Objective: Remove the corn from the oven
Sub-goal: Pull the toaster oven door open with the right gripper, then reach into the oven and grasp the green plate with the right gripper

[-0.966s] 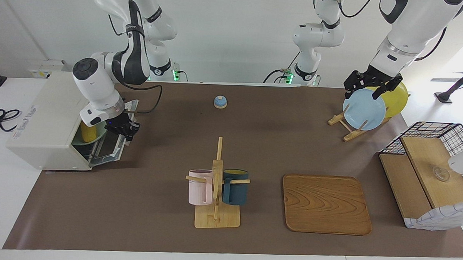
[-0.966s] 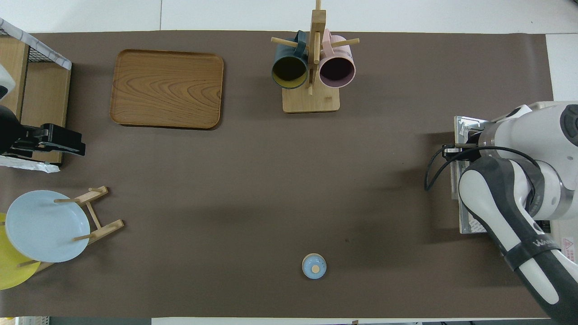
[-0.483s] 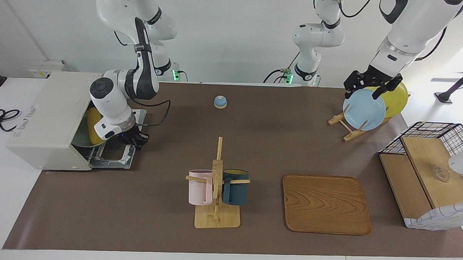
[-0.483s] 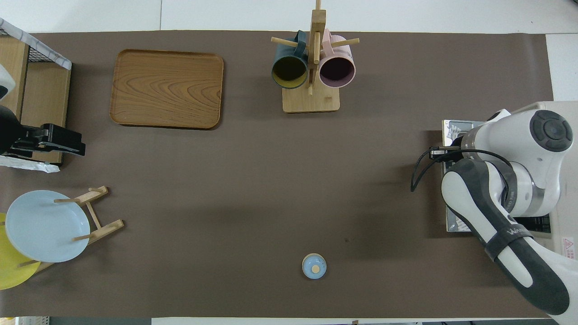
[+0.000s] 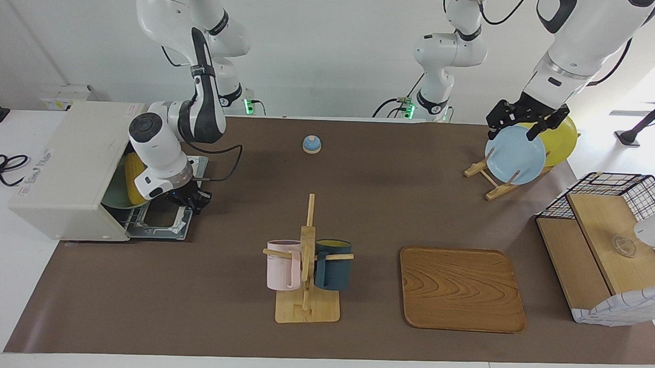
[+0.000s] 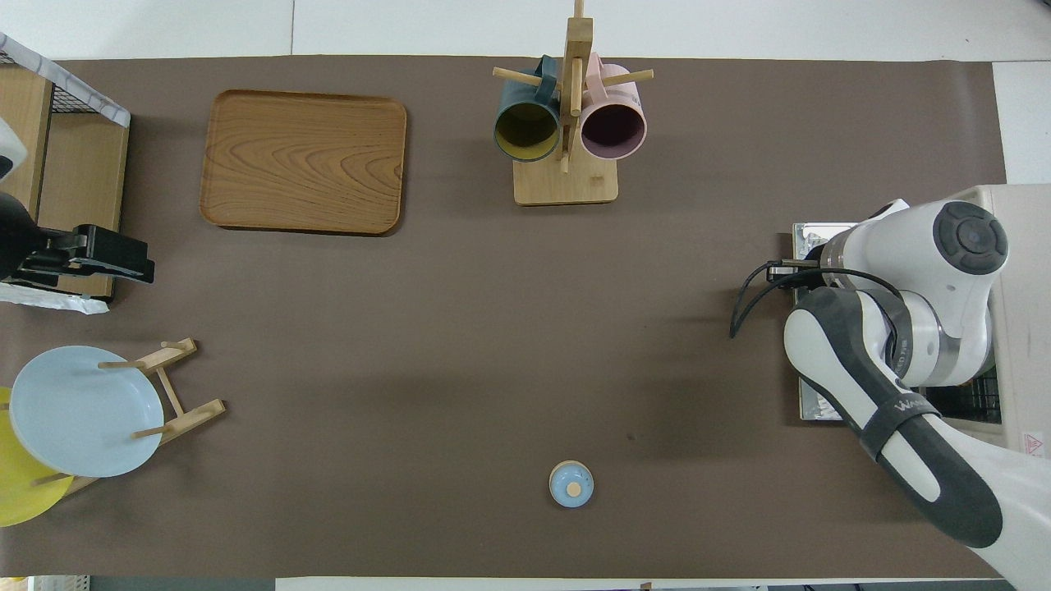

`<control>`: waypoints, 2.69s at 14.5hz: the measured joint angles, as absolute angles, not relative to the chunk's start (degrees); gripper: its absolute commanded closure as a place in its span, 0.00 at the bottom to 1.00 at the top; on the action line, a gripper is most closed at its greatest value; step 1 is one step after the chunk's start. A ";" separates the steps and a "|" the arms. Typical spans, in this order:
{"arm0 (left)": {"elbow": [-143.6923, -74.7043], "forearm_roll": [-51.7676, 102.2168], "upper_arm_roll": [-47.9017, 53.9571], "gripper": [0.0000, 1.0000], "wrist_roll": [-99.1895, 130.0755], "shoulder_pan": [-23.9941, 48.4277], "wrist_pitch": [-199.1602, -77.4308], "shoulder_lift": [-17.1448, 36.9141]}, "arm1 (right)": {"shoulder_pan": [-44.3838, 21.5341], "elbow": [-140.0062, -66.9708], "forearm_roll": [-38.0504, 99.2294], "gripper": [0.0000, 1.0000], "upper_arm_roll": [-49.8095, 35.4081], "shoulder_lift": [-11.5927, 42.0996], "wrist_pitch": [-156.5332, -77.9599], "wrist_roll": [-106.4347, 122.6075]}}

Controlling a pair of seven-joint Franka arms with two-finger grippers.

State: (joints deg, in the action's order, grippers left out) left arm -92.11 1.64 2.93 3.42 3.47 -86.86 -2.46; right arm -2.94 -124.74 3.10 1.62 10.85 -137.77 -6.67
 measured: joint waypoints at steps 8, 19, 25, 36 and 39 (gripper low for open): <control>-92.11 1.64 2.83 0.00 3.42 3.41 -86.87 -2.46 | -4.61 -115.26 3.06 0.64 2.18 9.59 -126.28 -7.82; -92.11 1.64 2.83 0.00 3.42 3.40 -86.88 -2.46 | 4.61 -119.53 -3.43 0.73 2.82 2.80 -118.41 -5.54; -92.11 1.64 2.83 0.00 3.42 3.40 -86.88 -2.46 | 4.29 -120.80 -3.42 0.72 2.73 2.53 -119.79 -5.81; -92.11 1.64 2.83 0.00 3.43 3.40 -86.89 -2.46 | 2.98 -125.59 -3.37 0.81 2.59 1.59 -124.51 -5.81; -92.11 1.64 2.83 0.00 3.43 3.40 -86.89 -2.46 | 2.98 -125.73 -3.38 1.00 2.59 1.57 -124.67 -5.81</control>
State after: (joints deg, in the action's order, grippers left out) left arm -92.11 1.64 2.83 3.43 3.40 -86.89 -2.46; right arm 2.98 -125.73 -3.38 2.59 1.57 -124.67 -5.81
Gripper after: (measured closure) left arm 0.000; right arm 0.916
